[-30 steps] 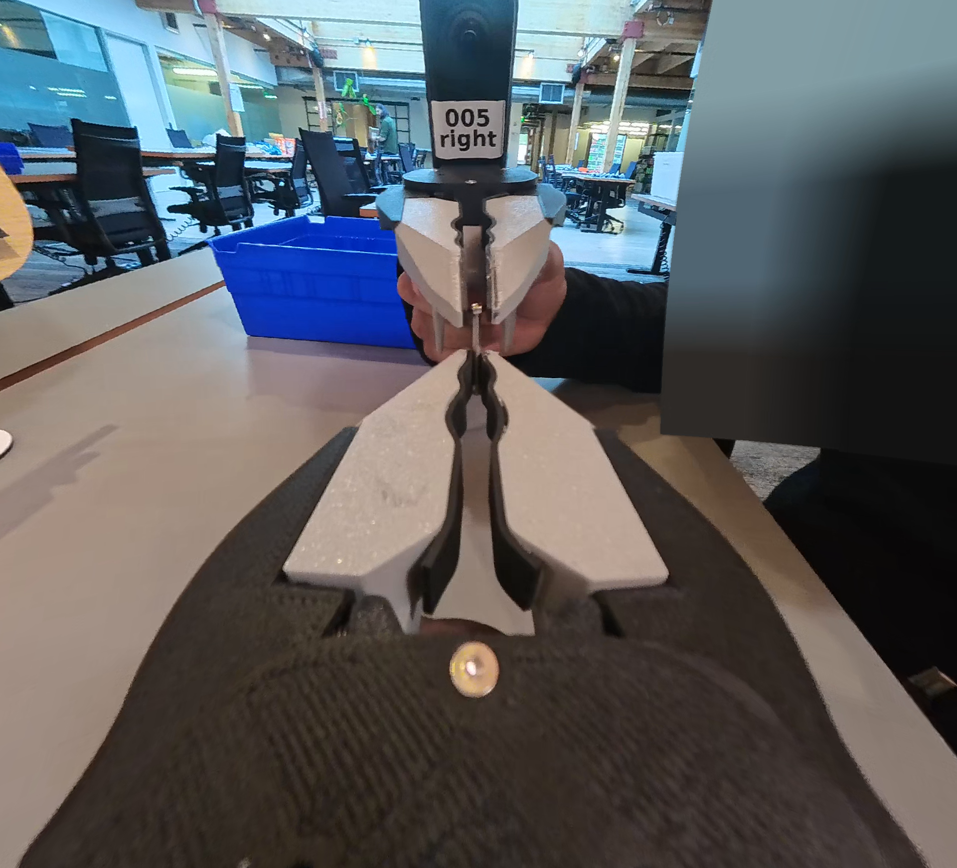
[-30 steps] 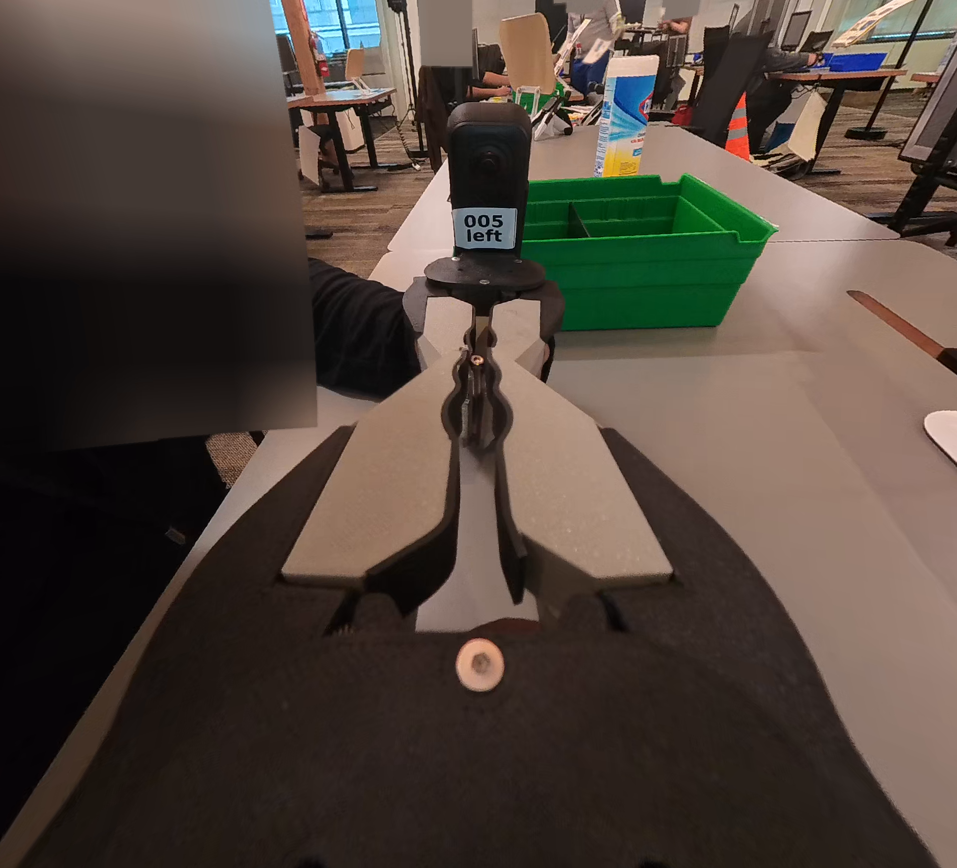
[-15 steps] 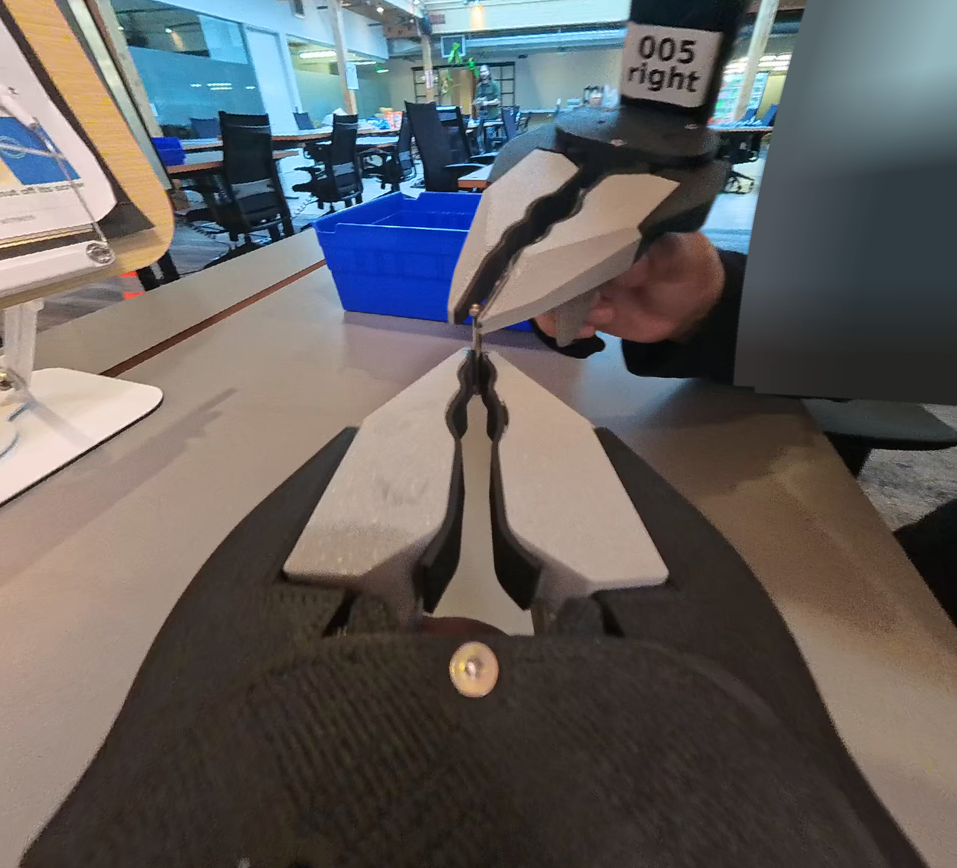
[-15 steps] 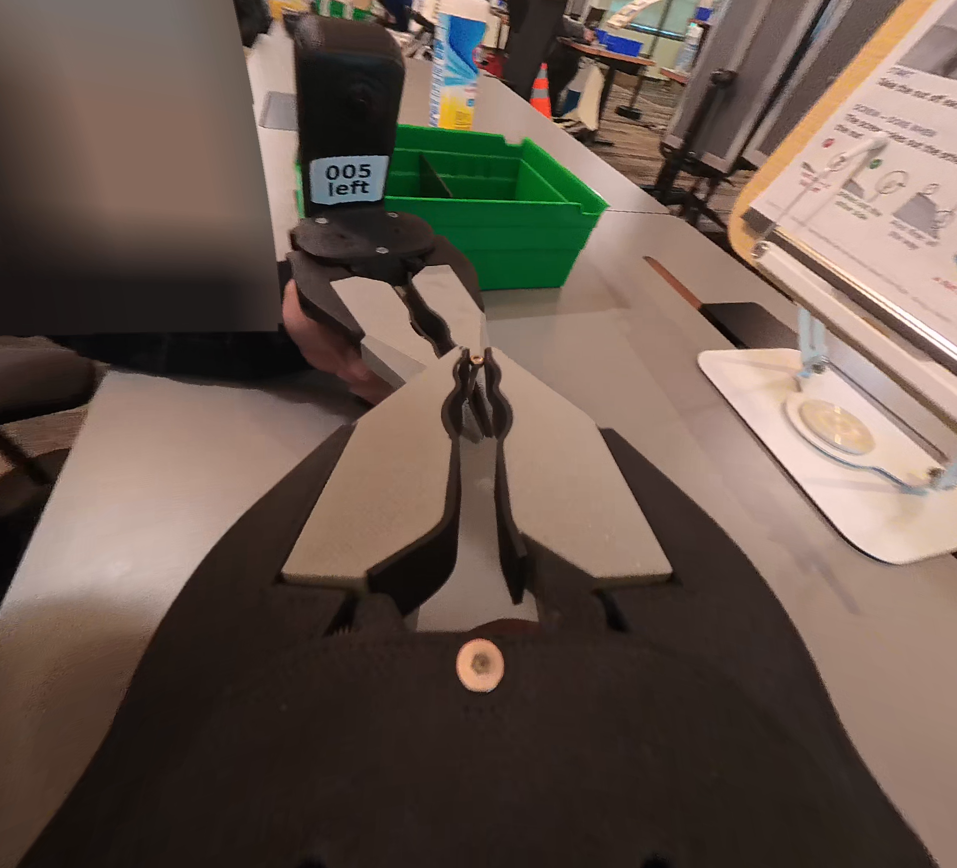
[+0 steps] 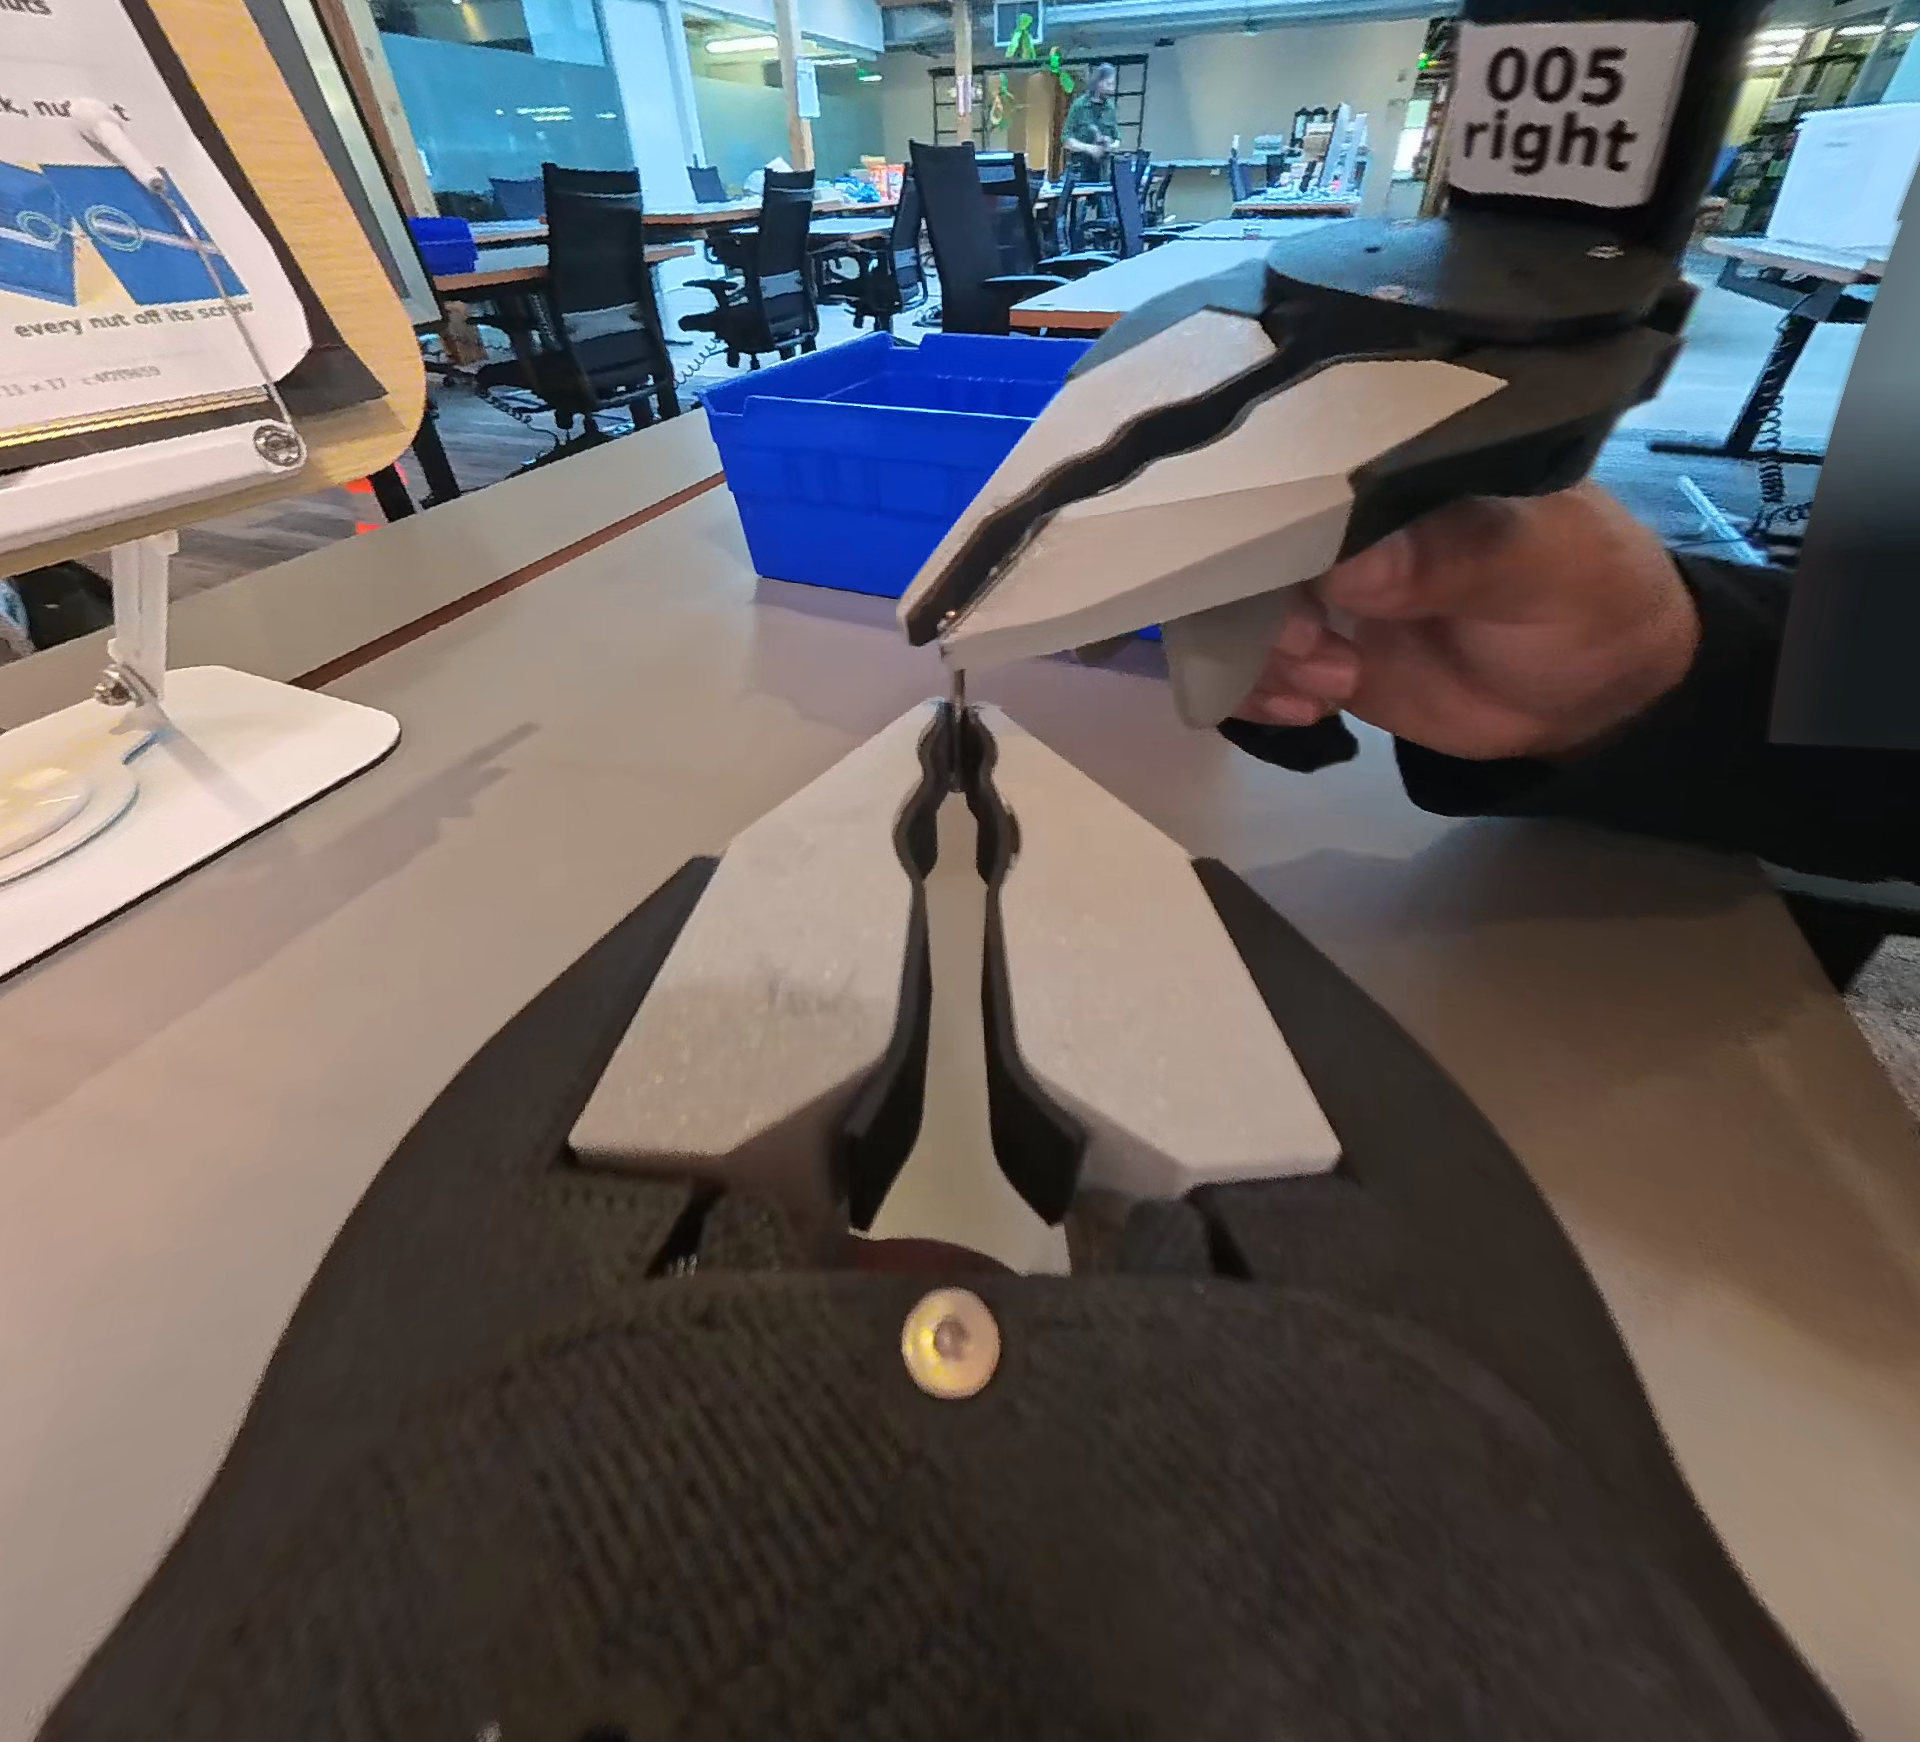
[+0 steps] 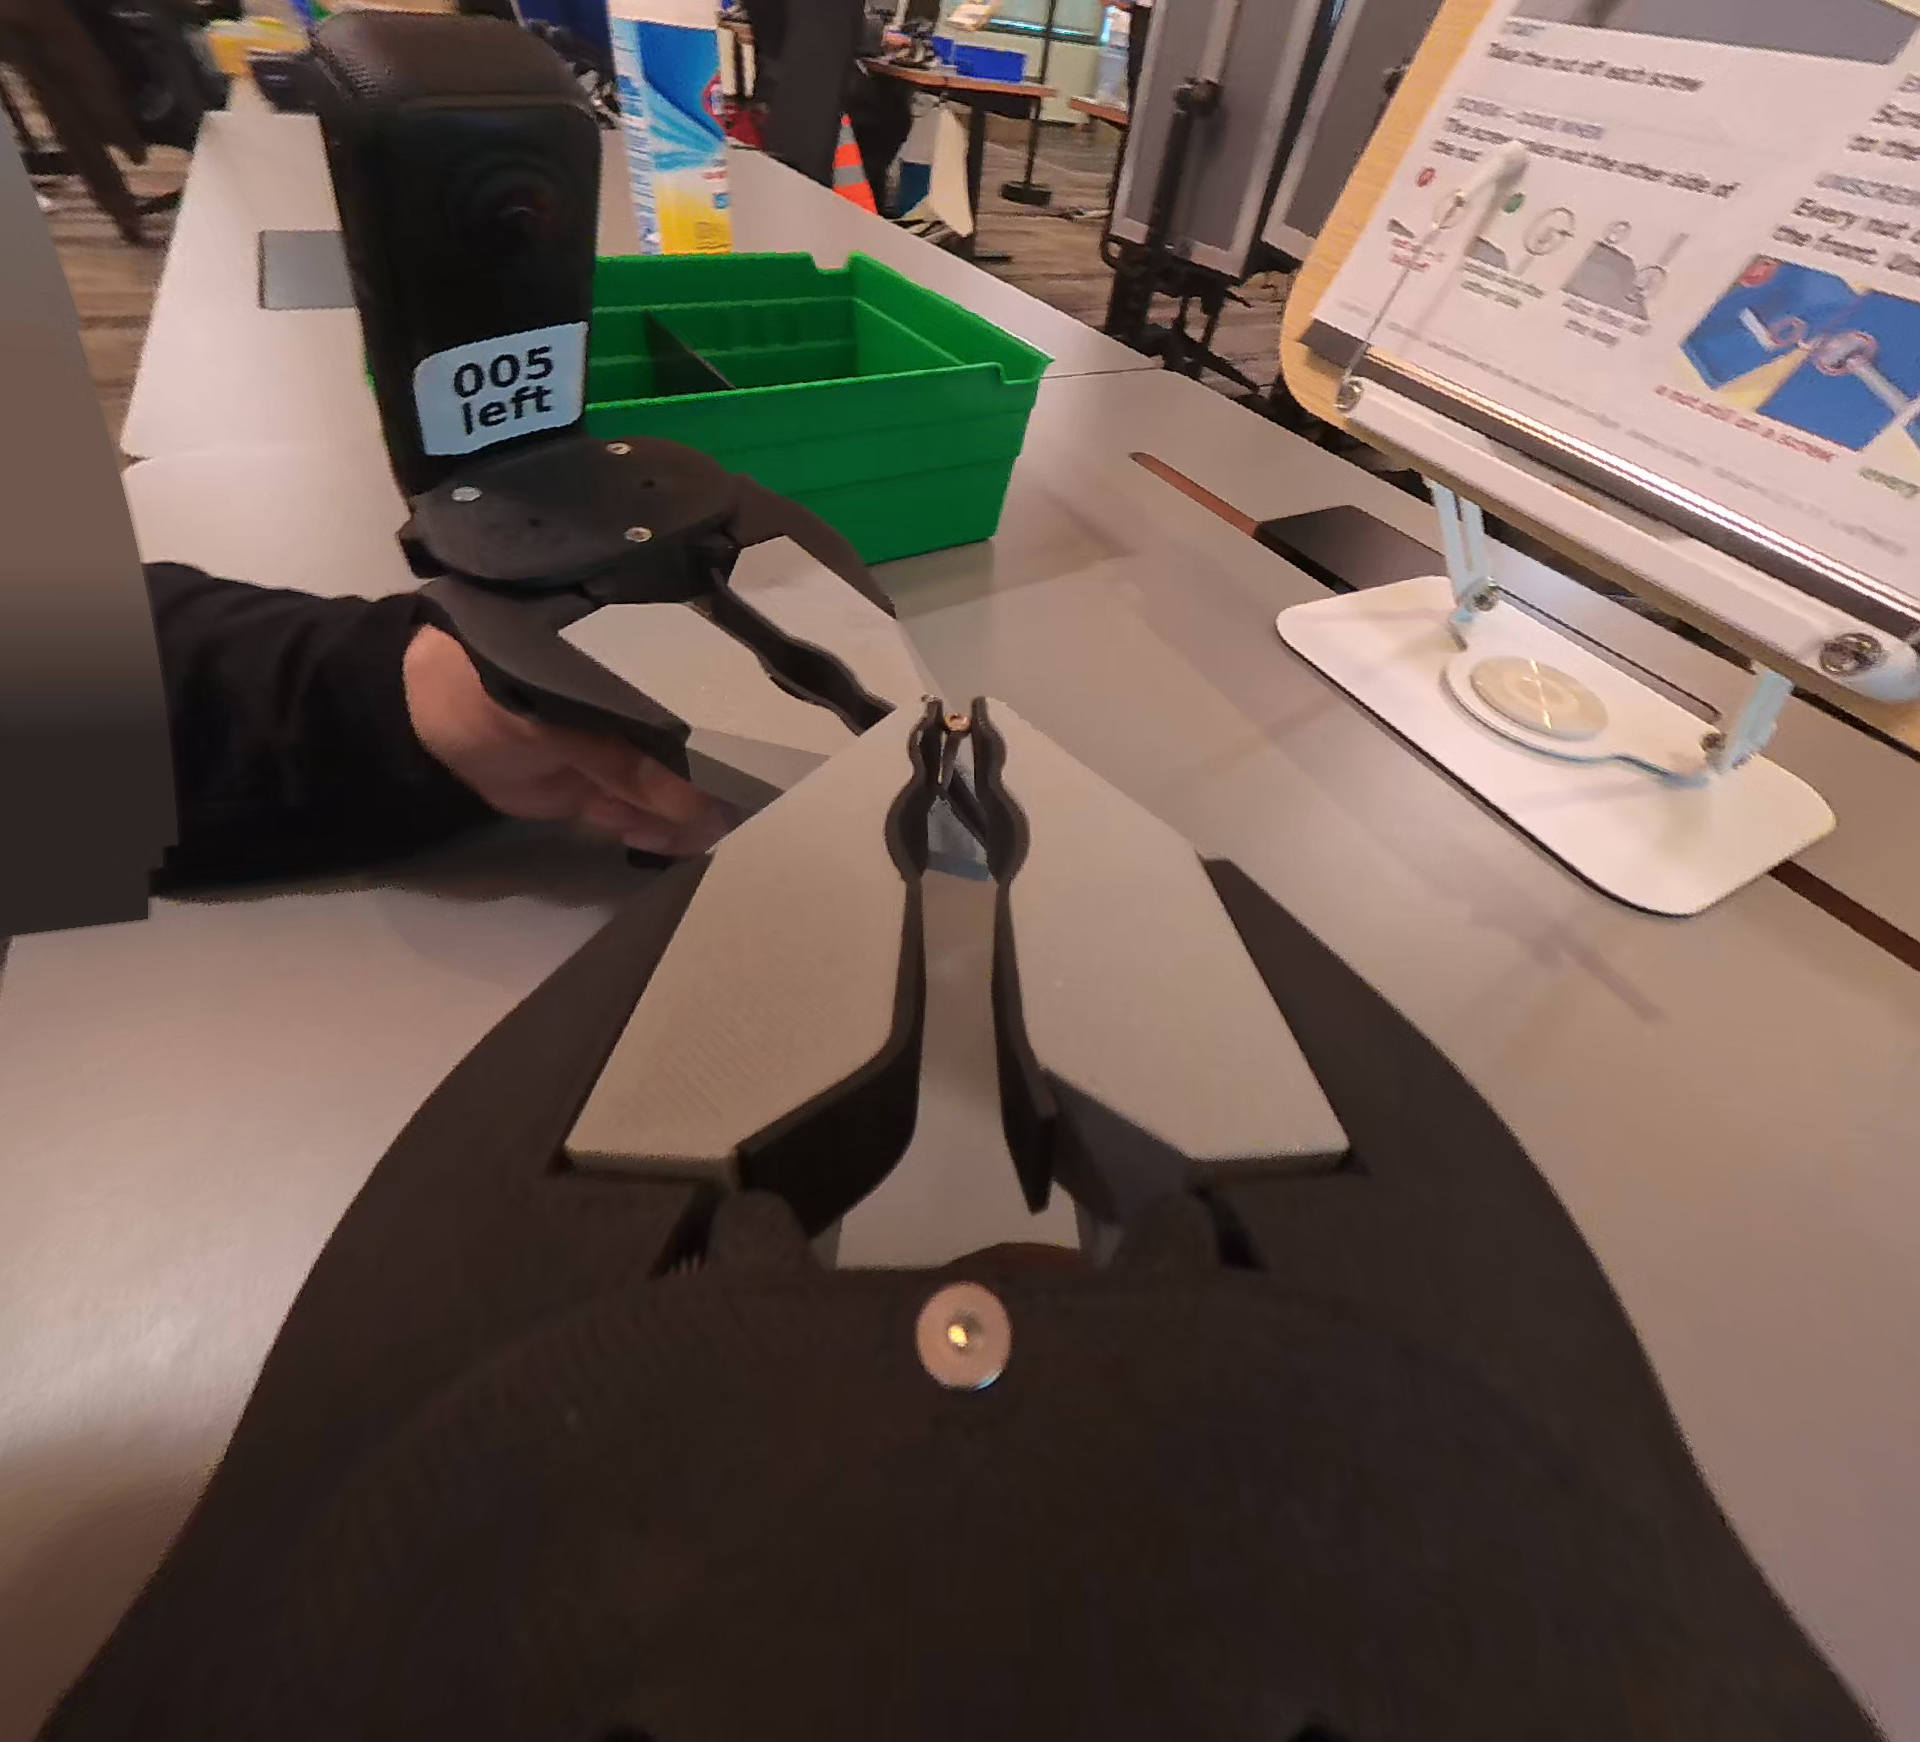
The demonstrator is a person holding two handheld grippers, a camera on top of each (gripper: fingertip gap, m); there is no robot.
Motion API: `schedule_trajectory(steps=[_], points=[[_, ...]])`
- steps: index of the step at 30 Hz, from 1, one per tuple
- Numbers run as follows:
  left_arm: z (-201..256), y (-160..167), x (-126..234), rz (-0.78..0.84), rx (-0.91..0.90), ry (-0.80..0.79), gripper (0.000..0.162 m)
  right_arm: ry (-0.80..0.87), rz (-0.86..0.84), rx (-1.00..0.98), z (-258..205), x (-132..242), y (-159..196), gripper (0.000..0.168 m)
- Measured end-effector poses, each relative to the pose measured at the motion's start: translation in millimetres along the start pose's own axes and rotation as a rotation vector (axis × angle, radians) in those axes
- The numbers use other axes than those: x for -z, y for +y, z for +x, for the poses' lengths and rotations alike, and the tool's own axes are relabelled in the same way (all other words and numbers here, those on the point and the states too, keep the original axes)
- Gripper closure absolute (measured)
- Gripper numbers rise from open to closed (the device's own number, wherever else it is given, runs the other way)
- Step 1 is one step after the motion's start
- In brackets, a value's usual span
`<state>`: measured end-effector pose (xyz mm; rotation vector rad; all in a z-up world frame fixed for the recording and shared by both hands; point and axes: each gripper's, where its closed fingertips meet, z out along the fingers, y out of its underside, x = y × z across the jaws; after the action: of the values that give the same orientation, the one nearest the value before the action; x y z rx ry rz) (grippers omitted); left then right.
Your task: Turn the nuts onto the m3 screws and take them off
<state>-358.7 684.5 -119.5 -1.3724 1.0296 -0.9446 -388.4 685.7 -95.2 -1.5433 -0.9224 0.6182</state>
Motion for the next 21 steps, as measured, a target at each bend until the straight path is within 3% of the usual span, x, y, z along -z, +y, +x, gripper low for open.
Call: schedule_trajectory(steps=[8, 21], points=[[-2.9, 6.2, -4.6, -0.038, -0.019, -0.076, 0.162, 0.122, -0.006, -0.016, 5.5, 0.6, 6.4, 0.166], [-1.6, 11.4, -6.7, -0.052, 0.016, -0.048, 0.162, 0.118, -0.015, -0.033, 6.4, 1.1, 12.2, 0.166]])
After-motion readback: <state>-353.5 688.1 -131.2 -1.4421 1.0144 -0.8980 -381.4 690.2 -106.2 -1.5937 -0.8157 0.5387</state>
